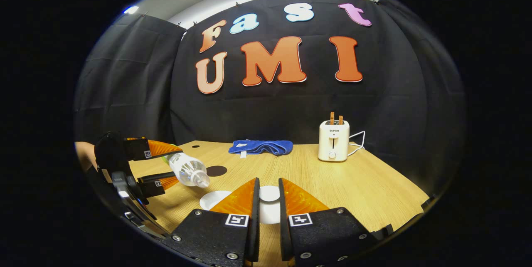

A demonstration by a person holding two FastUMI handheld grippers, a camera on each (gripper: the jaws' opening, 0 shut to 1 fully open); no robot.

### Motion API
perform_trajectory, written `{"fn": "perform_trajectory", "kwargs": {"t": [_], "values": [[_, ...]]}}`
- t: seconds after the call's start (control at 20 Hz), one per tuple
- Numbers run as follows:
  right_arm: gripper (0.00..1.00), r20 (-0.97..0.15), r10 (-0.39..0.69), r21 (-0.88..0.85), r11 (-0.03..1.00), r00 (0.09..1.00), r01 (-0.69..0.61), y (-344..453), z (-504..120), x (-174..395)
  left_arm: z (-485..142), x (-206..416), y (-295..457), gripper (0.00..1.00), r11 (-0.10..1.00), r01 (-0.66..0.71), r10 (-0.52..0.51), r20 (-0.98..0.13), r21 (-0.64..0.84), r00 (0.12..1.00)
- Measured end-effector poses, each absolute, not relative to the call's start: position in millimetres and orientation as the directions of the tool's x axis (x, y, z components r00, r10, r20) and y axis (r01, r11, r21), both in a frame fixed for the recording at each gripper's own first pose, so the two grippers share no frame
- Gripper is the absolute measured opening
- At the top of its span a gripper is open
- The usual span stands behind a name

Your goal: Open the teacup lid with one hand, grasp the water bottle and pour water into the teacup with the other hand; after pouring, place the water bottle on the coaster and then close the teacup lid.

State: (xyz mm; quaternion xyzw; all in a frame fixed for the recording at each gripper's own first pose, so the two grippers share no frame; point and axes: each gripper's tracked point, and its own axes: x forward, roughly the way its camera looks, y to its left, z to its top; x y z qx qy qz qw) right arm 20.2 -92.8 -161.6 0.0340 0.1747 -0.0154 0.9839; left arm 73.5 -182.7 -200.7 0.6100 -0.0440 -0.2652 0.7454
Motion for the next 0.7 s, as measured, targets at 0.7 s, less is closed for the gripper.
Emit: {"fn": "perform_trajectory", "kwargs": {"t": [0.7], "values": [[0.2, -0.338, -0.006, 0.029, 0.999, 0.941, 0.017, -54.8, -161.5, 79.9, -141.2, 184.5, -163.7, 0.65, 0.808, 0.447, -0.441, -0.108, 0.385, 0.891]]}}
